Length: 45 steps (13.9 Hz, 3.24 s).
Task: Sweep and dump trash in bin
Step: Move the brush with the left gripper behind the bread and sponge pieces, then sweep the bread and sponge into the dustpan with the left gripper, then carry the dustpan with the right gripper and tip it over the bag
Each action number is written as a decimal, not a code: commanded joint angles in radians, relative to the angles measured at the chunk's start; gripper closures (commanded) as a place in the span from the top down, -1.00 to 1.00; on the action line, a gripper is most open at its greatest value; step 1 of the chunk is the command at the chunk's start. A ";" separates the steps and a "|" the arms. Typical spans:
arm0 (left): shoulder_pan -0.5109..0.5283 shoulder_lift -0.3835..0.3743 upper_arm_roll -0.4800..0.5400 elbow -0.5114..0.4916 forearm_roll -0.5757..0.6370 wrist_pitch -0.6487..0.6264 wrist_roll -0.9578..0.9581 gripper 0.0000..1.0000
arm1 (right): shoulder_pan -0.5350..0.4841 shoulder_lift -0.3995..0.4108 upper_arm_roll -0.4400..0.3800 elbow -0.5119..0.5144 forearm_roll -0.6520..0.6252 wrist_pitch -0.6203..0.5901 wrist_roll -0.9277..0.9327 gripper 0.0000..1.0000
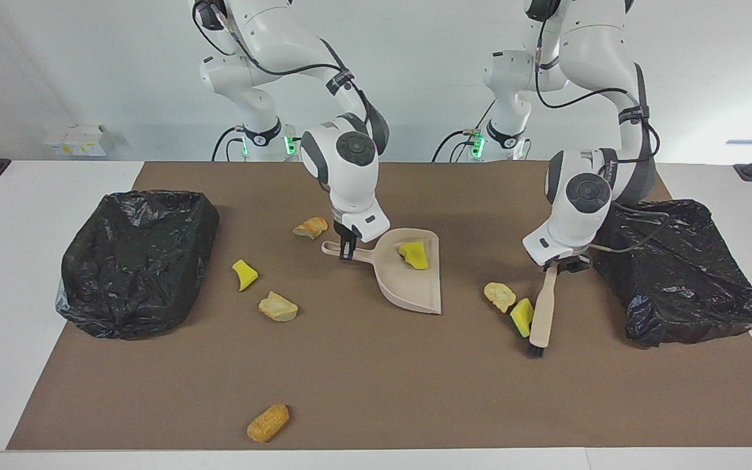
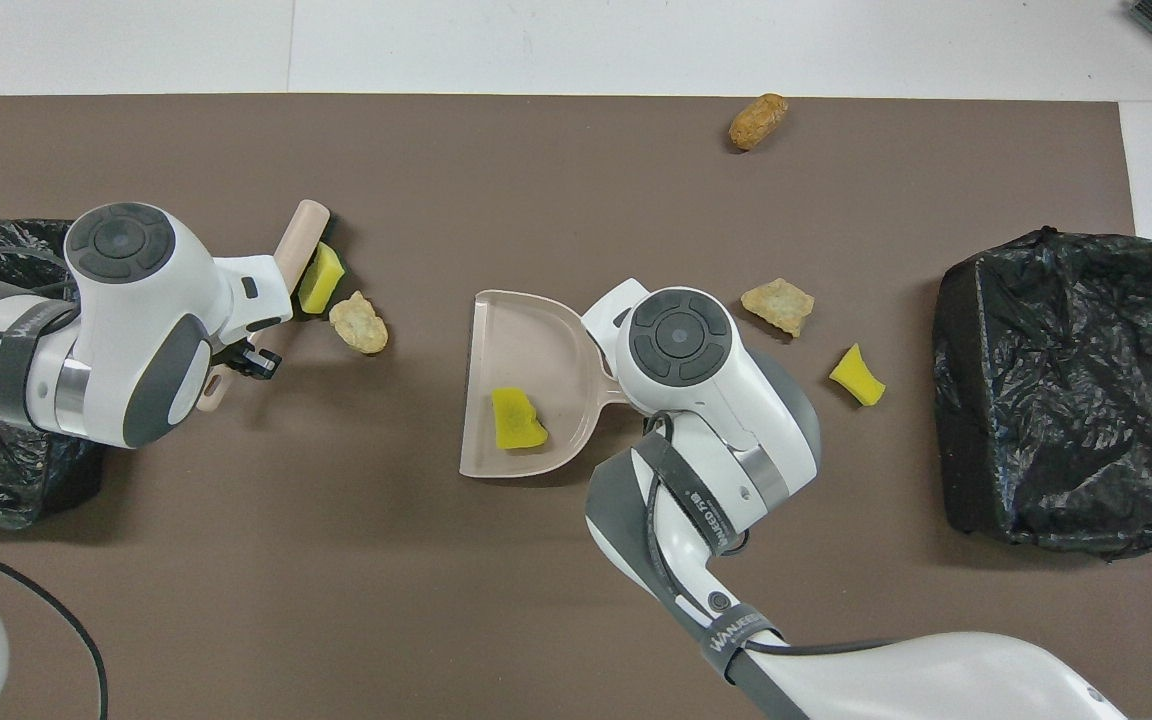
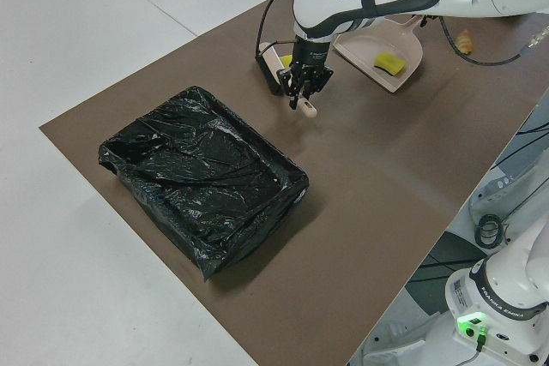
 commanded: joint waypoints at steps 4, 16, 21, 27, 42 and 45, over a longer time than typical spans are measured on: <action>-0.108 -0.091 -0.003 -0.110 -0.133 -0.042 -0.222 -1.00 | -0.011 -0.009 0.008 -0.030 -0.020 -0.062 0.029 -1.00; -0.367 -0.172 -0.004 -0.226 -0.378 0.009 -0.322 -1.00 | 0.023 -0.036 0.007 -0.031 -0.128 -0.185 0.032 -1.00; -0.400 -0.177 -0.006 -0.214 -0.515 0.004 -0.319 -1.00 | 0.026 -0.023 0.011 -0.031 -0.111 -0.117 0.048 -1.00; -0.387 -0.218 0.003 -0.192 -0.517 -0.080 -0.318 -1.00 | 0.009 -0.014 0.011 -0.017 -0.076 -0.065 0.022 -1.00; -0.333 -0.447 0.002 -0.157 -0.386 -0.298 -0.621 -1.00 | -0.216 -0.089 0.010 0.108 -0.007 -0.241 -0.398 -1.00; -0.412 -0.439 0.000 -0.224 -0.386 -0.205 -0.669 -1.00 | -0.356 -0.091 0.011 0.168 -0.008 -0.307 -0.558 -1.00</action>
